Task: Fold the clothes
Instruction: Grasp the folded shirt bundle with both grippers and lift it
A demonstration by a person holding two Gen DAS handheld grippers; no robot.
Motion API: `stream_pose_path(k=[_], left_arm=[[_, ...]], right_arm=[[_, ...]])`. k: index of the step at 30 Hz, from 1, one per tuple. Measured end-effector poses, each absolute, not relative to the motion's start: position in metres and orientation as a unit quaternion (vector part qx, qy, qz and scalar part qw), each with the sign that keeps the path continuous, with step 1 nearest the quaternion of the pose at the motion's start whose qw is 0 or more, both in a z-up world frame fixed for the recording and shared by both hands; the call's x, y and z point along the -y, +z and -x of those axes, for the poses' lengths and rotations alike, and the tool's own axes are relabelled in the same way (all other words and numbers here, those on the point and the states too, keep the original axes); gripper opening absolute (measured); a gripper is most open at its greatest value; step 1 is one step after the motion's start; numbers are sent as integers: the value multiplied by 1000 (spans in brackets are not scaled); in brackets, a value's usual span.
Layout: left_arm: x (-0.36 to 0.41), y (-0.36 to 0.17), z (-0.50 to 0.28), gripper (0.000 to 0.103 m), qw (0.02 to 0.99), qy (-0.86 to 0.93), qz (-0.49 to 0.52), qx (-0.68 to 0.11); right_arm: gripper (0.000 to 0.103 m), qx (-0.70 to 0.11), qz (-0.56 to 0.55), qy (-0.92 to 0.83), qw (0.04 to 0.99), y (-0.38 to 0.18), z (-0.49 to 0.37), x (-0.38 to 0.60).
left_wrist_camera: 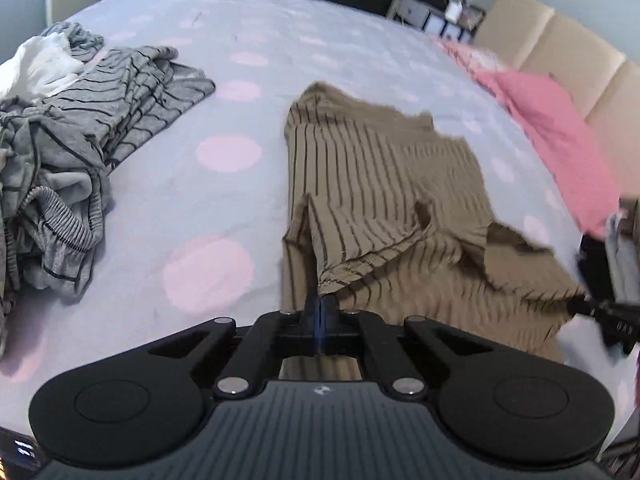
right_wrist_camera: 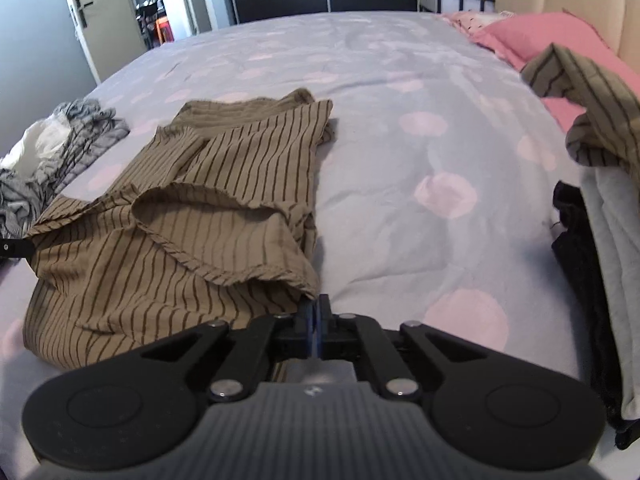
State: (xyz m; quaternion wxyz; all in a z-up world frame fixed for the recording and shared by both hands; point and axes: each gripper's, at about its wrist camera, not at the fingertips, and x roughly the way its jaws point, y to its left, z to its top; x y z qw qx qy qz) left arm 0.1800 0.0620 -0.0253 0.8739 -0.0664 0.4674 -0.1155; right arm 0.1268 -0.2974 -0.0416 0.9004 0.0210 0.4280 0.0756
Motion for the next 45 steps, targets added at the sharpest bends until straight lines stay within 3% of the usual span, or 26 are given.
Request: stream_pose_path(k=[2,5,7,8,11,15,24,30,36,41,45], left_arm=[[-58,-36,-183,0,875,-113,45,-469],[-54,-47,-181,0,876,-113,26,-469],[-54,-45,-171,8,878,-112,21,-465],[-54,-41,-164,20,881,-114,17,-458],[-45,-28,-132,36,901,-114,-35,-418],[-20,-23,-93,40,899,-147,-130,-391],[34,-62,-32,52,860,-203,-343,-318],[46,-98,-28,50,829,-189,-437,-294],[50,-121,-31,46,819,-187,-482,-250],[58,-131,-42,19,817,-184,-494,-231],[63,-133,-43,8,817,-186,-496,-228]], right_arm=[[3,-441,-13,84,893,-48,-128,294],[13,-450,9,71,890,-52,-128,294],[45,-438,23,64,897,-48,-119,296],[45,-428,30,65,901,-45,-112,296],[45,-389,57,72,916,-37,-87,292],[45,-349,136,122,919,-35,-50,265],[73,-303,337,199,869,-59,-14,208],[75,-283,468,208,811,-97,-10,182],[75,-255,522,184,793,-117,-24,172],[71,-229,544,192,784,-120,-32,166],[44,-218,544,195,786,-123,-33,166]])
